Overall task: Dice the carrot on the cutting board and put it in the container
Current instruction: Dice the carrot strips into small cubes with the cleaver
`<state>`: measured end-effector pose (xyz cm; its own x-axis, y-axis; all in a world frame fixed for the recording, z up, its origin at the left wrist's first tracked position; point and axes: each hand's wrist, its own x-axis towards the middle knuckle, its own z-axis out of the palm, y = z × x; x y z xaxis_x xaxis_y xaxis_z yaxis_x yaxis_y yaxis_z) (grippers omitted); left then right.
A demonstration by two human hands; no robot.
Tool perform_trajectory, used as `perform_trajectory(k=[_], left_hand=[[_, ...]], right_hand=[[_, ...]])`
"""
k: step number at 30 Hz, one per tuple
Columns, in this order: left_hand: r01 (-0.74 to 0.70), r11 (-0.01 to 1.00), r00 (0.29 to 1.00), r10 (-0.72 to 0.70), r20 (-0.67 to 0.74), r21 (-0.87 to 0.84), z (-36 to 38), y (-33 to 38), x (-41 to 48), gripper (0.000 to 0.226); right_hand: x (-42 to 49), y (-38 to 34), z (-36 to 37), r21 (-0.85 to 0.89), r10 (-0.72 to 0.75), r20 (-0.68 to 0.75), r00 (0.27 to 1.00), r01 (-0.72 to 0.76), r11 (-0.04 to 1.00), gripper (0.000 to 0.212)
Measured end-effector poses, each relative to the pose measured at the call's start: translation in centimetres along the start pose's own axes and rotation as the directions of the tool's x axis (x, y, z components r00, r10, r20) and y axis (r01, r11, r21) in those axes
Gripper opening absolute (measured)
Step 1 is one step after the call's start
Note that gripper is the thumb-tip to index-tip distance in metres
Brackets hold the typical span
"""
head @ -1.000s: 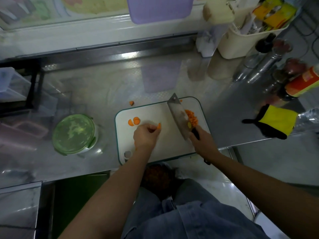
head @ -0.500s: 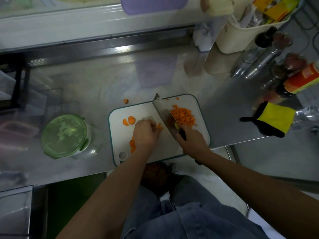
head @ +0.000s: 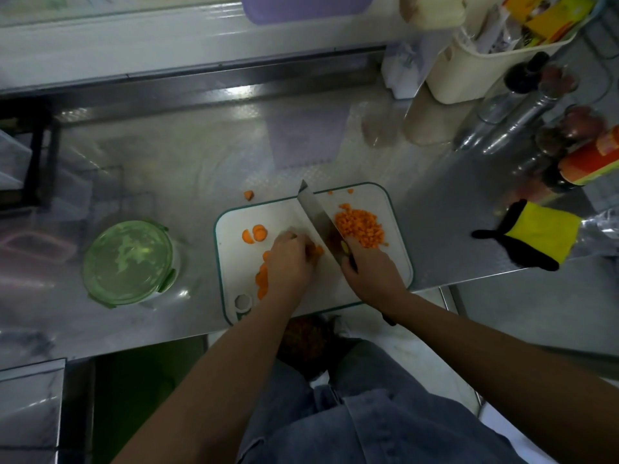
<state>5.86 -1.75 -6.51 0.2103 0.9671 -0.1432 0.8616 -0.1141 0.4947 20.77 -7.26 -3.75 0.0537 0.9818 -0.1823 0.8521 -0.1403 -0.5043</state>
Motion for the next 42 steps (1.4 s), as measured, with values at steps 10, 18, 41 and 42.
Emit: perform_trajectory(k=[10, 18, 41, 42], left_hand=[[0.025, 1.000, 1.000, -0.025, 0.001, 0.008, 0.4, -0.6, 0.0, 0.005], [0.026, 1.000, 1.000, -0.026, 0.006, 0.000, 0.4, -0.7, 0.2, 0.007], [0.046, 0.998, 0.999, -0.046, -0.008, -0.046, -0.1, -0.8, -0.4, 0.007], [0.043, 0.998, 0.999, -0.044, -0.009, -0.047, -0.1, -0.7, -0.5, 0.007]], right_hand=[[0.0, -1.0, 0.5, -0.060, -0.029, 0.059, 0.998, 0.032, 0.998, 0.027], [0.8, -1.5, 1.3, -0.036, -0.023, 0.053, 0.998, 0.025, 0.999, 0.028], [1.4, -2.1, 1.7, -0.024, -0.031, 0.036, 0.999, 0.032, 0.999, 0.029], [1.5, -2.0, 1.7, -0.017, -0.024, 0.029, 0.999, 0.025, 1.000, 0.030]])
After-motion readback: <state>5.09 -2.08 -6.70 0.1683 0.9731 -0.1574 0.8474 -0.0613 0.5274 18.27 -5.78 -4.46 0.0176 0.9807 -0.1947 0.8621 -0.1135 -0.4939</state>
